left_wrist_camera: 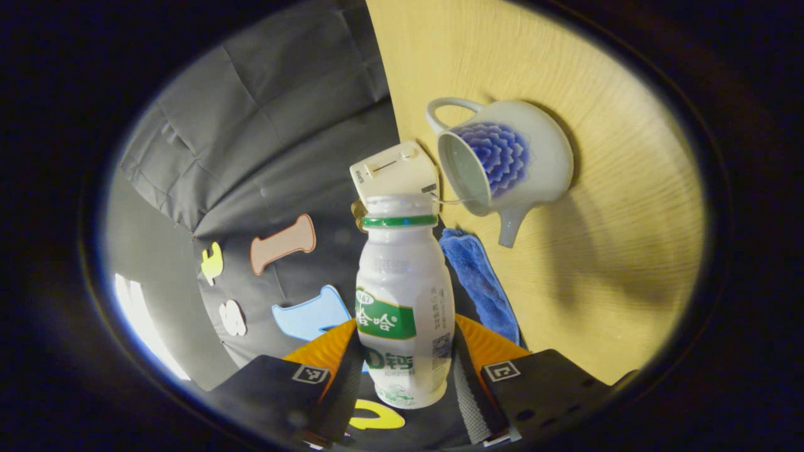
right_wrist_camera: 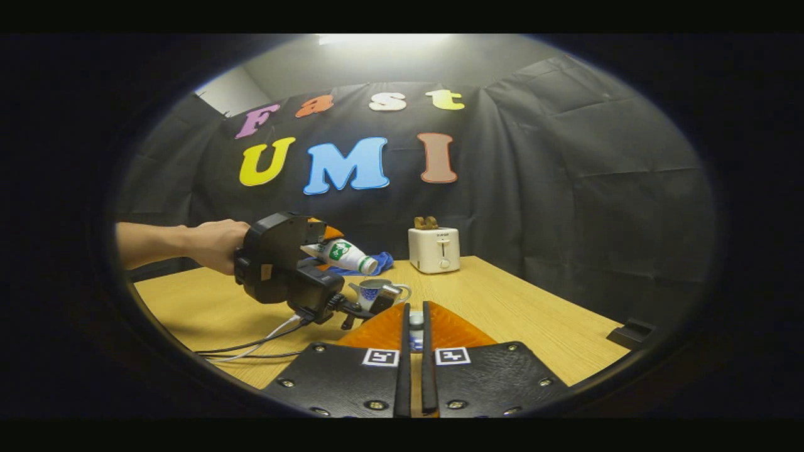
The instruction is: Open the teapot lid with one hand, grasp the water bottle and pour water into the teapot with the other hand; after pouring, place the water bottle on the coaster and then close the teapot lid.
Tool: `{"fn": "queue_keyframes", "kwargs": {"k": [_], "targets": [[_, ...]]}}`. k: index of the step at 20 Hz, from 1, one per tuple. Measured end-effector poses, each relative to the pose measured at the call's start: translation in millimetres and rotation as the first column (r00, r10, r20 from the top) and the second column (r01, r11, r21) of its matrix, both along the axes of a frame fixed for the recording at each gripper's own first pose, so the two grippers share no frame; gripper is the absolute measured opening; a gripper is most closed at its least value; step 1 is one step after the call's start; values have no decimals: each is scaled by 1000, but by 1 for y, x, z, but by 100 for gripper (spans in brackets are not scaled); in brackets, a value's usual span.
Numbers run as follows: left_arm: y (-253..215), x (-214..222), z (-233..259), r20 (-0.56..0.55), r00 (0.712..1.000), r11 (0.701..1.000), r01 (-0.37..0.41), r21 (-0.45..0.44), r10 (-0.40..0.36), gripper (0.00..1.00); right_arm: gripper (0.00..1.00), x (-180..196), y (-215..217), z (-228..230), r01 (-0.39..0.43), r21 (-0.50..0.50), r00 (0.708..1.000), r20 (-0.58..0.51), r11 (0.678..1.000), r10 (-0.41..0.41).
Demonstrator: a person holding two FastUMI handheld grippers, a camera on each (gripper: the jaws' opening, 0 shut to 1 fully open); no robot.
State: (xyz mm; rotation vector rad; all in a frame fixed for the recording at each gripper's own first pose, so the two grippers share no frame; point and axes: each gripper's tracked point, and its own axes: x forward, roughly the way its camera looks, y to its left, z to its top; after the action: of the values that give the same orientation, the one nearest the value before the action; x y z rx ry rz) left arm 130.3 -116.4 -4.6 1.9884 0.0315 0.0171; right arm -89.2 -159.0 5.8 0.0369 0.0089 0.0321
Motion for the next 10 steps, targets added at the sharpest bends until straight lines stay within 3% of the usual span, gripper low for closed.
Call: {"fn": "queue_keyframes", "kwargs": {"k": [2, 3, 4, 5, 10], "targets": [[-2, -1, 1, 4, 1000, 1000, 3, 3, -3, 75, 0, 2, 1, -1, -4, -2, 1000, -5, 1000, 4], [-2, -2, 0, 2, 1000, 1000, 4, -1, -4, 80, 0, 3, 0, -2, -4, -1, 1000, -6, 1000, 4], [-3, -1, -1, -8, 1000, 1000, 4, -14, -4, 80, 7, 3, -1, -2, -3, 0, 1000, -7, 1000, 3], [-6, -1, -8, -35, 999, 998, 9, -61, -11, 75, 7, 3, -1, -2, -2, 0, 1000, -5, 1000, 2], [-13, -6, -36, -130, 991, 966, 5, -257, -39, 75, 7, 0, -2, 1, -8, 6, 1000, 11, 1000, 8]]}}
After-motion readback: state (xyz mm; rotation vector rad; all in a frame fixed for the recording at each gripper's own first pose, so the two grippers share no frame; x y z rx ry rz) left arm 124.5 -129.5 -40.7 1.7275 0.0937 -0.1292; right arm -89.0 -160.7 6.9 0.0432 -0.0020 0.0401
